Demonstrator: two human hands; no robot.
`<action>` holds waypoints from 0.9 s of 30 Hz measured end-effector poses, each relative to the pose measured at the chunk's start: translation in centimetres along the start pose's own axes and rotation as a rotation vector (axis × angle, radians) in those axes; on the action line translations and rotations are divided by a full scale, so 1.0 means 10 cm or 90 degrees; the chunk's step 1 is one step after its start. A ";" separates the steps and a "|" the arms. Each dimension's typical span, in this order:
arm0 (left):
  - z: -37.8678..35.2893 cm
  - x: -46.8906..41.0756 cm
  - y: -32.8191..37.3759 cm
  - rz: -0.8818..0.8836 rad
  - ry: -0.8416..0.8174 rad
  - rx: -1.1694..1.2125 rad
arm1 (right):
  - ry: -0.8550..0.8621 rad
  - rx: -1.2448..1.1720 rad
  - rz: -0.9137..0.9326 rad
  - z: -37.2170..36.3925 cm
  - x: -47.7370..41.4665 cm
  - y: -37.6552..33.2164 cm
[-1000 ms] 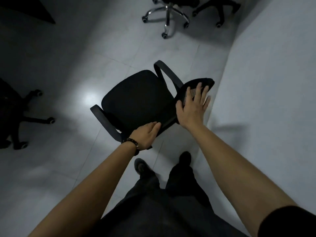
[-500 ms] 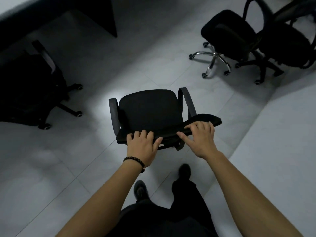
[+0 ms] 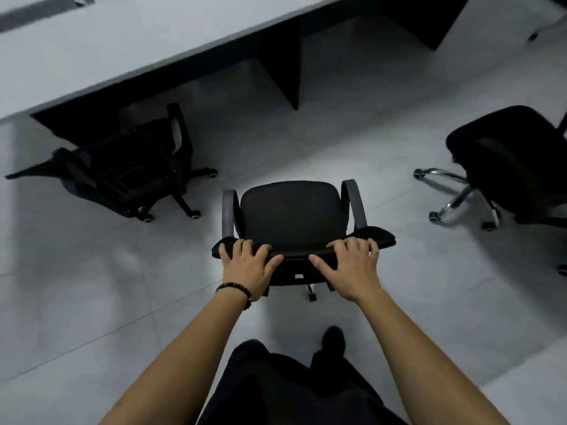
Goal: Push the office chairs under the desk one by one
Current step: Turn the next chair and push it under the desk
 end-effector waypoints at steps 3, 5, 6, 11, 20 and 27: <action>0.09 -0.19 0.05 0.049 -0.014 0.047 | -0.024 0.019 0.032 0.06 -0.27 0.09; 0.17 -0.34 0.13 0.048 -0.018 0.054 | -0.026 0.033 0.042 0.12 -0.46 0.18; 0.21 -0.43 0.19 0.048 -0.017 0.054 | -0.023 0.036 0.045 0.15 -0.57 0.23; 0.45 -0.95 0.49 0.050 0.017 0.058 | -0.006 0.058 0.055 0.34 -1.18 0.54; 1.10 -2.51 0.91 0.008 0.047 0.071 | 0.000 0.064 0.018 0.73 -2.71 1.01; 1.58 -3.55 1.04 -0.017 0.002 0.084 | -0.065 0.053 0.000 0.99 -3.75 1.15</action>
Point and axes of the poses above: each hand's wrist, its own x-axis away from the middle knuckle, its own z-axis out of the back of the hand, y = z × x, the point moved 10 cm from there along -x, towards the middle knuckle, and after that the axes turned 11 degrees about z, right-handed, at the moved point
